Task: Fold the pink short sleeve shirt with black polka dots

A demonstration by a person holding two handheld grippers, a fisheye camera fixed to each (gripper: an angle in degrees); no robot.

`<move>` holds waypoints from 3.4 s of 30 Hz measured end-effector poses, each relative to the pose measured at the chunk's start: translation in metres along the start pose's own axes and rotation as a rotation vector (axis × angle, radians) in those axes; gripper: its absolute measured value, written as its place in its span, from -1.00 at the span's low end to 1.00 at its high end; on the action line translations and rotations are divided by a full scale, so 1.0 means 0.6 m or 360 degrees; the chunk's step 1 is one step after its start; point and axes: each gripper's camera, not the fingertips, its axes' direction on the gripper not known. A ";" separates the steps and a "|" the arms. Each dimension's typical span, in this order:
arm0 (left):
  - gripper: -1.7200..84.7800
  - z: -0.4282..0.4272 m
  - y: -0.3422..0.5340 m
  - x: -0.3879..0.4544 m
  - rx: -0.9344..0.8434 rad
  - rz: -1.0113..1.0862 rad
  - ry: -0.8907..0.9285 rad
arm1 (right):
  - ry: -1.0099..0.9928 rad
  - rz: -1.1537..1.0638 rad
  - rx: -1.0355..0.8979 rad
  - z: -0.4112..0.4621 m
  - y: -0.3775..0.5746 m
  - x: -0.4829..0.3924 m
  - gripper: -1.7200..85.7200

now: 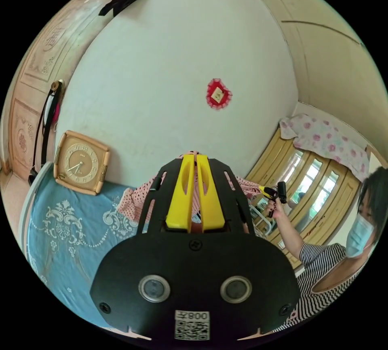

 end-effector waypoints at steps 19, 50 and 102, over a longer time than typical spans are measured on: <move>-0.95 -0.121 0.679 -0.097 -0.0959 -0.1063 -0.0301 | 0.0046 0.1275 -0.0807 0.106 0.707 0.159 -0.95; -0.92 -0.003 0.811 -0.036 -0.0975 -0.1356 -0.0463 | -0.0111 0.1632 -0.0542 0.098 0.870 0.153 -0.95; -0.80 1.186 0.319 0.210 -0.1293 -0.0100 0.0057 | 0.0831 0.0720 -0.0434 0.373 0.316 0.197 -0.78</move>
